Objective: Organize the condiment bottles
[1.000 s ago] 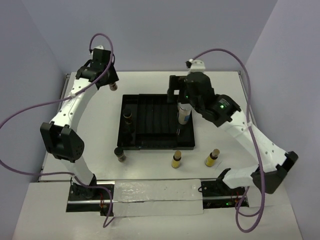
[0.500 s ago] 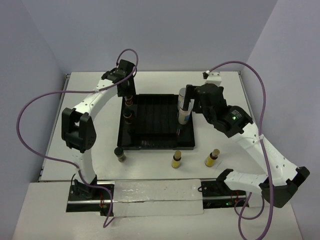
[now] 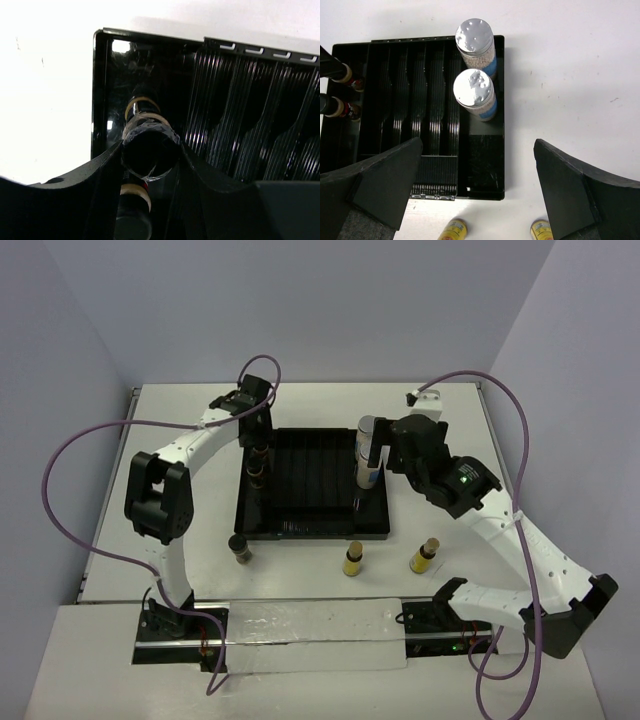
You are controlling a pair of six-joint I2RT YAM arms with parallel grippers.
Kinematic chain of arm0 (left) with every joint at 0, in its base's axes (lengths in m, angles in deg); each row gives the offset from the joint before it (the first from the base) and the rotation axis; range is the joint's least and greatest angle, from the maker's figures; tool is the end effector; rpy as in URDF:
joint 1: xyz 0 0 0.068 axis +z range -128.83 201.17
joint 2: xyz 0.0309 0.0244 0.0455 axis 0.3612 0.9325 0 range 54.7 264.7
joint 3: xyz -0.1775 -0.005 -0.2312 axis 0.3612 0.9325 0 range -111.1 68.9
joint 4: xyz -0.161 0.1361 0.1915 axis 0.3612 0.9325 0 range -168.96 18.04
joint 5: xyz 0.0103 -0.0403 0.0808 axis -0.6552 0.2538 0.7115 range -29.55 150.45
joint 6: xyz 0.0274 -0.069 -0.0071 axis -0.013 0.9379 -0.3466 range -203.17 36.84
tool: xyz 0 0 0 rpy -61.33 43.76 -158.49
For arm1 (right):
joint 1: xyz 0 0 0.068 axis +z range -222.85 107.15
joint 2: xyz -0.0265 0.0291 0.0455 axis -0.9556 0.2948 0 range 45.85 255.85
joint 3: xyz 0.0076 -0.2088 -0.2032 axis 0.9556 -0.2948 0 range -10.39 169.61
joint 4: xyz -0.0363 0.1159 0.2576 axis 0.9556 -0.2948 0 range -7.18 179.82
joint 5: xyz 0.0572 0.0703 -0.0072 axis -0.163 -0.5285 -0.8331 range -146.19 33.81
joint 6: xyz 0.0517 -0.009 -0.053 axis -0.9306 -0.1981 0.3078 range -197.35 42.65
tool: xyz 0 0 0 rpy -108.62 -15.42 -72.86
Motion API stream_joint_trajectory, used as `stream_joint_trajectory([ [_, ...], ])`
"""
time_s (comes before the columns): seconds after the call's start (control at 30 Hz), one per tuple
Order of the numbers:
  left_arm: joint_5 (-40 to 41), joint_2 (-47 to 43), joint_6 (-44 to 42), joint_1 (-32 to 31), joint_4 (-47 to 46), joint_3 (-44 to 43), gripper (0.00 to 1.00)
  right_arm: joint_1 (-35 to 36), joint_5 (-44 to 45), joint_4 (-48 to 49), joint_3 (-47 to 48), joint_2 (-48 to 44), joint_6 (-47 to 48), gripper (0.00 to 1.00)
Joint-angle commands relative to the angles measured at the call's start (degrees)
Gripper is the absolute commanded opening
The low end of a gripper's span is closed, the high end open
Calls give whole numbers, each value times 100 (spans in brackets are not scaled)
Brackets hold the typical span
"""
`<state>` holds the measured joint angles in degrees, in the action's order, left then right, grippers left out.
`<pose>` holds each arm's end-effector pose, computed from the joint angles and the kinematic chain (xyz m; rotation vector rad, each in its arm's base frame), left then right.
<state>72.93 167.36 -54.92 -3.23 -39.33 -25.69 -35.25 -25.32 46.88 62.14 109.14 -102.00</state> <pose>0.4395 -0.1844 0.2341 -0.1656 2.5379 -0.0772 0.2221 0.1305 0.3981 0.0695 2.0670 0.0824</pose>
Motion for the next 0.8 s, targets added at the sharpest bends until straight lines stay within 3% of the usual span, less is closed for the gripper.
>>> stream_joint_trajectory([
  [0.0,-181,59,59,-38,-386,123,39,-47,200,132,-159,-215,-109,100],
  [0.13,-105,53,38,-47,-333,116,71,-58,194,128,-175,-200,-124,100],
  [0.27,5,-63,-21,-101,-216,12,91,-52,155,124,-156,-154,-127,100],
  [0.6,873,-1014,30,-412,401,-584,94,-60,89,126,-115,-173,-152,100],
  [0.77,1276,-2357,300,-521,534,355,95,-52,34,174,-149,-168,-145,100],
])
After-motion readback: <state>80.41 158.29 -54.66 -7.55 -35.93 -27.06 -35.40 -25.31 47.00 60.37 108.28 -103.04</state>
